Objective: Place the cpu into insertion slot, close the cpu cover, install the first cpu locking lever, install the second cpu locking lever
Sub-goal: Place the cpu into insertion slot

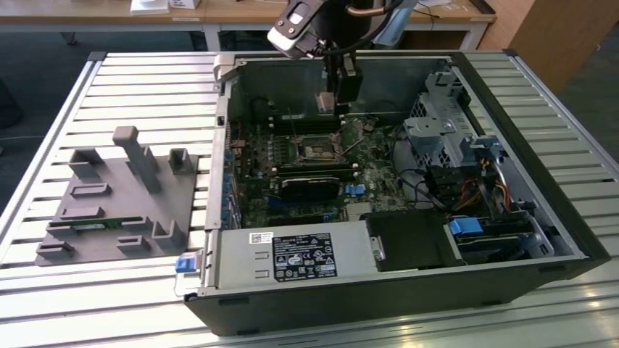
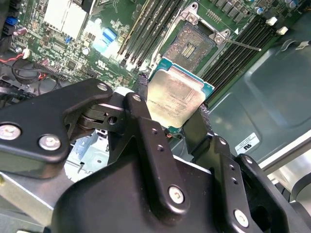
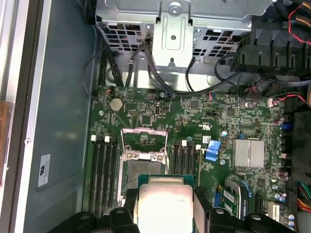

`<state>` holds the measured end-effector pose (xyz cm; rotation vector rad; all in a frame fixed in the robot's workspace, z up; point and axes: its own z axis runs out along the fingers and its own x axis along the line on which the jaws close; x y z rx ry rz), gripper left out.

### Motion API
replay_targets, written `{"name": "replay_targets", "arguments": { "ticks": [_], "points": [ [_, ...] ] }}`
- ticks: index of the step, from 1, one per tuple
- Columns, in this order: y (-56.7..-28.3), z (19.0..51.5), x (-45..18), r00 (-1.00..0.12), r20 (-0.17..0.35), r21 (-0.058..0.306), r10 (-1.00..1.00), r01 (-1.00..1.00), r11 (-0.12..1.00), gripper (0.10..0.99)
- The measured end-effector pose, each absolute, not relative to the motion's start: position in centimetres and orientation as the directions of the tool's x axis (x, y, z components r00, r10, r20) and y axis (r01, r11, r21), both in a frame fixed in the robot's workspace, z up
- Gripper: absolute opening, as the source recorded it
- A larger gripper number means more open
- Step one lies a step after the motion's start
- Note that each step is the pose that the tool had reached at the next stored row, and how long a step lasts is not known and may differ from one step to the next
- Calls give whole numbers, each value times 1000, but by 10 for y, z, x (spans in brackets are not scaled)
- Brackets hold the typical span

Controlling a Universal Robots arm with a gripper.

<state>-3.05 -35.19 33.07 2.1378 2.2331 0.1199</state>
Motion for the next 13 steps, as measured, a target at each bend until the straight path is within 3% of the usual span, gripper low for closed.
{"name": "replay_targets", "arguments": {
  "ticks": [13],
  "points": [
    [-351,322,-31,-32,14,89,999,996,30,537]
  ]
}}
